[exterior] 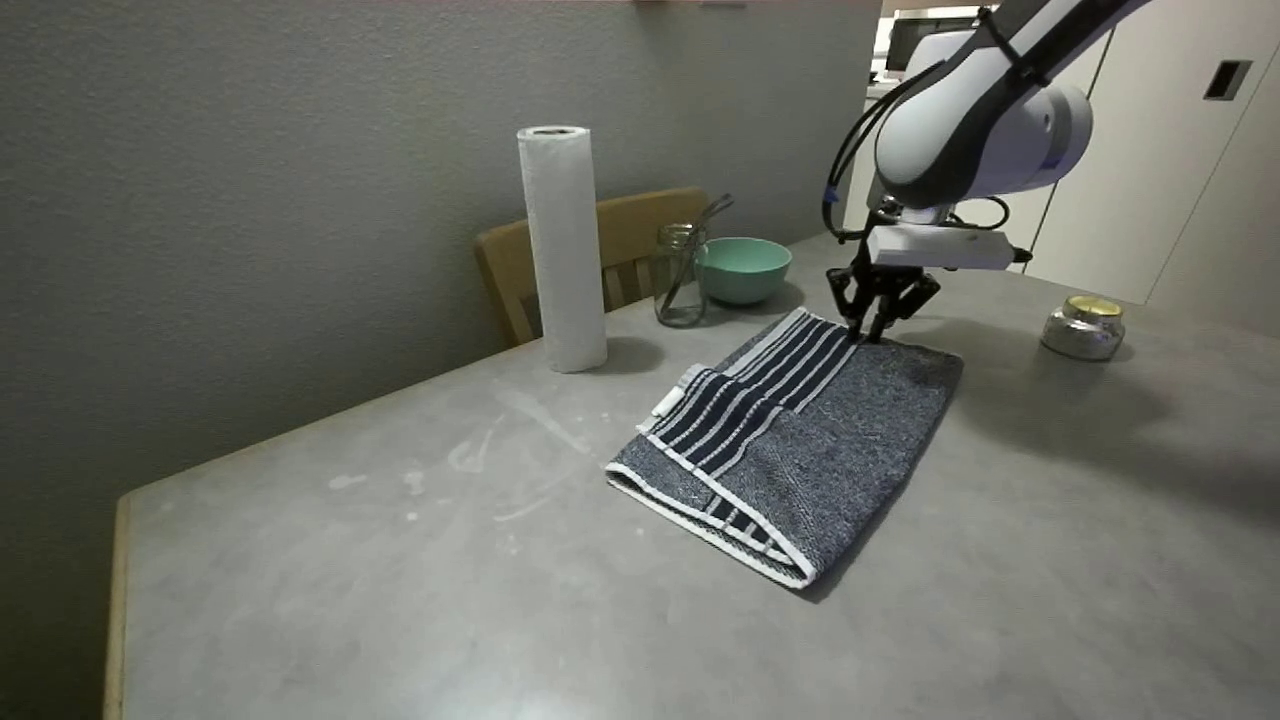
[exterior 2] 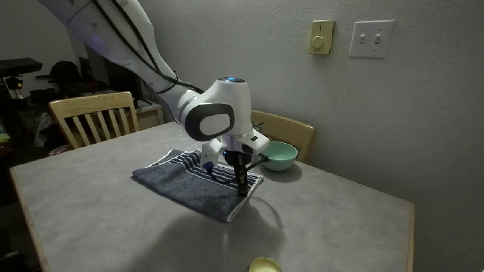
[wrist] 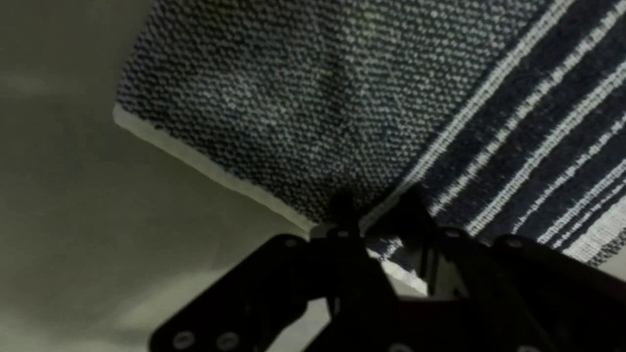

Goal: Unfold the towel

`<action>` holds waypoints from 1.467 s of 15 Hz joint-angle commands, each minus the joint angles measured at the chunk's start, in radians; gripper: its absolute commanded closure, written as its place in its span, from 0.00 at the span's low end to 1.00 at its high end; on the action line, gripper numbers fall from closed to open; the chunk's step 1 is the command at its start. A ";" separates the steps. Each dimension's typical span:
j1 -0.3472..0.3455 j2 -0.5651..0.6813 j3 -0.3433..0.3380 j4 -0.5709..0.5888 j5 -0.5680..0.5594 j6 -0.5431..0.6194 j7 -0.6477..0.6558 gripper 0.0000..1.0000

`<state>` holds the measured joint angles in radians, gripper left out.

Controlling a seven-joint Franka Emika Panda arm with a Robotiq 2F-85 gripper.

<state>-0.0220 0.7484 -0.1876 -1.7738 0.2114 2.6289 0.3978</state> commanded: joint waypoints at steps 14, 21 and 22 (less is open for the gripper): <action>0.182 -0.007 -0.012 0.017 -0.167 -0.050 0.103 0.00; 0.238 -0.005 0.010 0.040 -0.213 -0.092 0.097 0.00; 0.247 -0.006 0.011 0.043 -0.223 -0.096 0.098 0.00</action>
<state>0.2093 0.7485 -0.1816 -1.7459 0.0235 2.5732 0.5069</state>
